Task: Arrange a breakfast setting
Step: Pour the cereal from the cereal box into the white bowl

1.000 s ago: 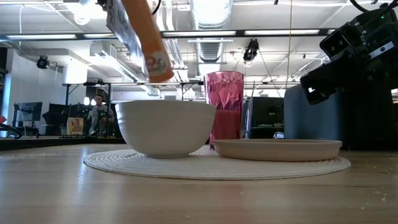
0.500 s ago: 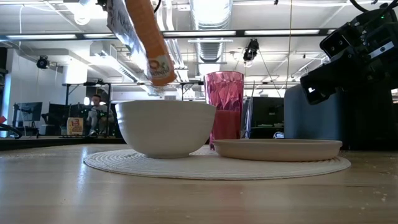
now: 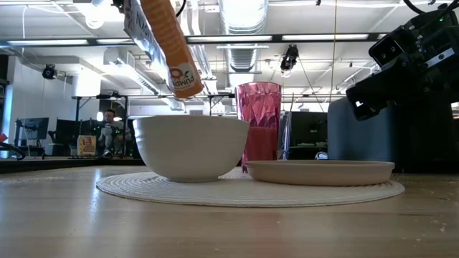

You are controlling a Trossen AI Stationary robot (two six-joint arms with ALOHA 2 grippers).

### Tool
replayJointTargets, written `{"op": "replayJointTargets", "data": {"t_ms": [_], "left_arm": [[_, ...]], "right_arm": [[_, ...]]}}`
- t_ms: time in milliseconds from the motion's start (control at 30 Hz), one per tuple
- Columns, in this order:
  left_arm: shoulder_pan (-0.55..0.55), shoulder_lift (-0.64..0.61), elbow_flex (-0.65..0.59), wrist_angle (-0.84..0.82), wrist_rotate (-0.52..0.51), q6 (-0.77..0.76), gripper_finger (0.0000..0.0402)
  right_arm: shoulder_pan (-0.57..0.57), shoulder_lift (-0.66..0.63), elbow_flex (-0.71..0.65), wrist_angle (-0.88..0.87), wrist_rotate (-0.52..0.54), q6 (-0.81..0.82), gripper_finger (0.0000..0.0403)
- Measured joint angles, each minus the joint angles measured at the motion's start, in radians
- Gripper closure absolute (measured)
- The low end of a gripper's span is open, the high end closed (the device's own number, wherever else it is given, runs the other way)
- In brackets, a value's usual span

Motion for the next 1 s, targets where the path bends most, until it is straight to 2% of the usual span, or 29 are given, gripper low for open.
{"op": "replayJointTargets", "data": {"t_ms": [367,533,633,933,1000], "left_arm": [[0.0,-0.001,0.0,0.001,0.007,0.011,0.0402],[0.0,-0.002,0.0,0.004,0.129,0.084,0.0402],[0.0,-0.006,0.0,-0.005,0.131,0.163,0.0402],[-0.003,-0.016,0.0,-0.217,-0.002,0.555,0.0402],[-0.005,-0.02,0.0,-0.216,-0.052,0.642,0.0402]], "right_arm": [[0.0,0.0,0.0,0.0,0.0,0.0,0.0327],[0.0,0.0,0.0,0.0,0.0,0.0,0.032],[0.0,0.0,0.0,0.0,0.0,0.0,0.0317],[0.0,0.0,0.0,0.0,0.0,0.0,0.0316],[0.0,0.0,0.0,0.0,0.0,0.0,0.0316]]}}
